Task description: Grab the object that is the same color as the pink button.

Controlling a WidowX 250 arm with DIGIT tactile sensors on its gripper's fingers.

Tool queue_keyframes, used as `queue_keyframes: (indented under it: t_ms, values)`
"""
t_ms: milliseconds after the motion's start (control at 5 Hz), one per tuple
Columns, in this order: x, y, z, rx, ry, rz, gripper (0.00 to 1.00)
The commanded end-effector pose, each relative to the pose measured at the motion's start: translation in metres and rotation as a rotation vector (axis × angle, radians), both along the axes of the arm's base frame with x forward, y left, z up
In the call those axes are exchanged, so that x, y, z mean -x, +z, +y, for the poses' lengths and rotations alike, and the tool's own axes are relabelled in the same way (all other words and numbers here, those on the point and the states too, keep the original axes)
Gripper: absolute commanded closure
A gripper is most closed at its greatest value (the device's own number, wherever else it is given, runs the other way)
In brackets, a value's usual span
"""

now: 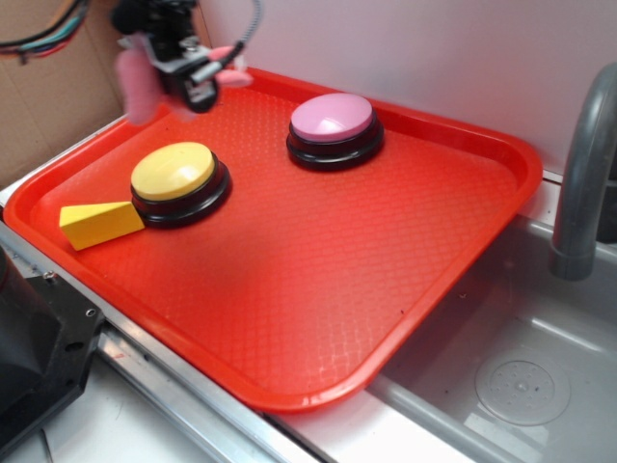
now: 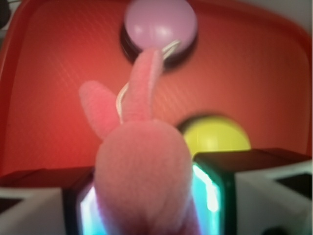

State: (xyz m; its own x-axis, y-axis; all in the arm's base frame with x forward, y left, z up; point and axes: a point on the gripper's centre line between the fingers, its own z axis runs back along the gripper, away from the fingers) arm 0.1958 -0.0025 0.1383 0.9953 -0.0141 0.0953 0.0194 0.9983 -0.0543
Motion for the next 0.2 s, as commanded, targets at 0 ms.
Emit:
queue_keyframes:
  t_ms: [0]
  values:
    - [0.0134, 0.0091, -0.0115, 0.118, 0.203, -0.008, 1.0]
